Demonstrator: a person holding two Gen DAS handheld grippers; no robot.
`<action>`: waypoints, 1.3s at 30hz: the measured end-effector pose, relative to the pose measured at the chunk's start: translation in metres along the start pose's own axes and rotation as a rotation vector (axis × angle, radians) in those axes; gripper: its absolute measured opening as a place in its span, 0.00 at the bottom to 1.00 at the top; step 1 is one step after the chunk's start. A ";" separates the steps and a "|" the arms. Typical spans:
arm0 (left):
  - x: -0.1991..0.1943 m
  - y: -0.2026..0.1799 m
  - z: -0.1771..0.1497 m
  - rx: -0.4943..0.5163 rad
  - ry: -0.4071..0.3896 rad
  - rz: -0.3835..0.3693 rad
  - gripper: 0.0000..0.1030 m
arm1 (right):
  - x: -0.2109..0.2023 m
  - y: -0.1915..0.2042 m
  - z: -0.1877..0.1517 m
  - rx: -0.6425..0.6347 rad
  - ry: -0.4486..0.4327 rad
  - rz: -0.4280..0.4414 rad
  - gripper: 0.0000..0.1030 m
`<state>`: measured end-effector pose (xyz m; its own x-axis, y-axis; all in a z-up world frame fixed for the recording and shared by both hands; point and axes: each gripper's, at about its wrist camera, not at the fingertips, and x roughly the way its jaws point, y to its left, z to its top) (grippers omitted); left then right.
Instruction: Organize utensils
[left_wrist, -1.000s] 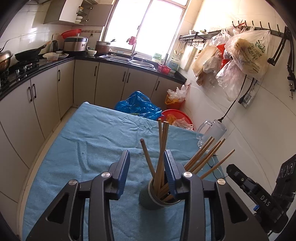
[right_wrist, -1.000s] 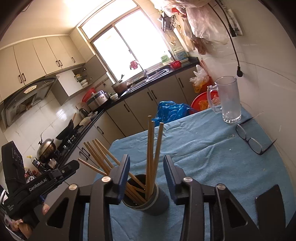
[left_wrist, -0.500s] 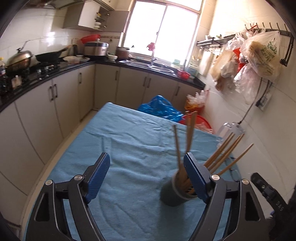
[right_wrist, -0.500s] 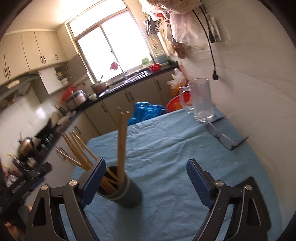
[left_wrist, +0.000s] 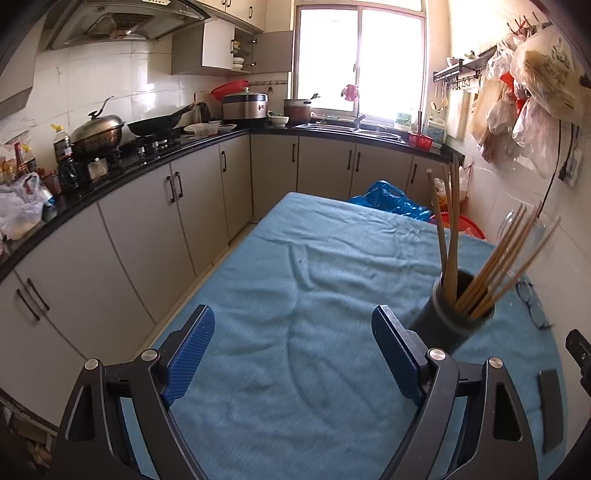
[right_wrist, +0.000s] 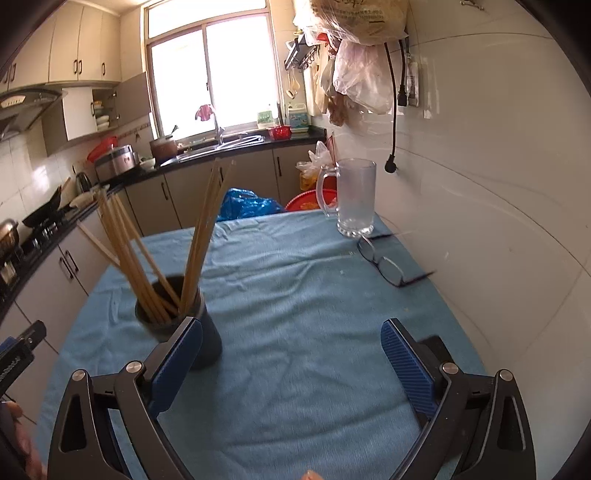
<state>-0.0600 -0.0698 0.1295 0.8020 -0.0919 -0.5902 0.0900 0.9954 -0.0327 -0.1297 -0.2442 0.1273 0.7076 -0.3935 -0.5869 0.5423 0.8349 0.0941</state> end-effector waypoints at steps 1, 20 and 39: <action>-0.005 0.003 -0.006 0.001 0.000 -0.002 0.83 | -0.005 -0.001 -0.007 -0.003 0.005 0.000 0.97; -0.102 0.028 -0.105 0.081 0.031 -0.063 0.84 | -0.111 -0.009 -0.096 -0.031 -0.043 -0.052 1.00; -0.094 0.038 -0.122 0.105 0.049 -0.039 0.84 | -0.109 0.018 -0.125 -0.157 -0.054 -0.127 1.00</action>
<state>-0.2043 -0.0198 0.0855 0.7671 -0.1270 -0.6288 0.1843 0.9825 0.0264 -0.2541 -0.1383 0.0929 0.6632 -0.5163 -0.5418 0.5547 0.8251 -0.1072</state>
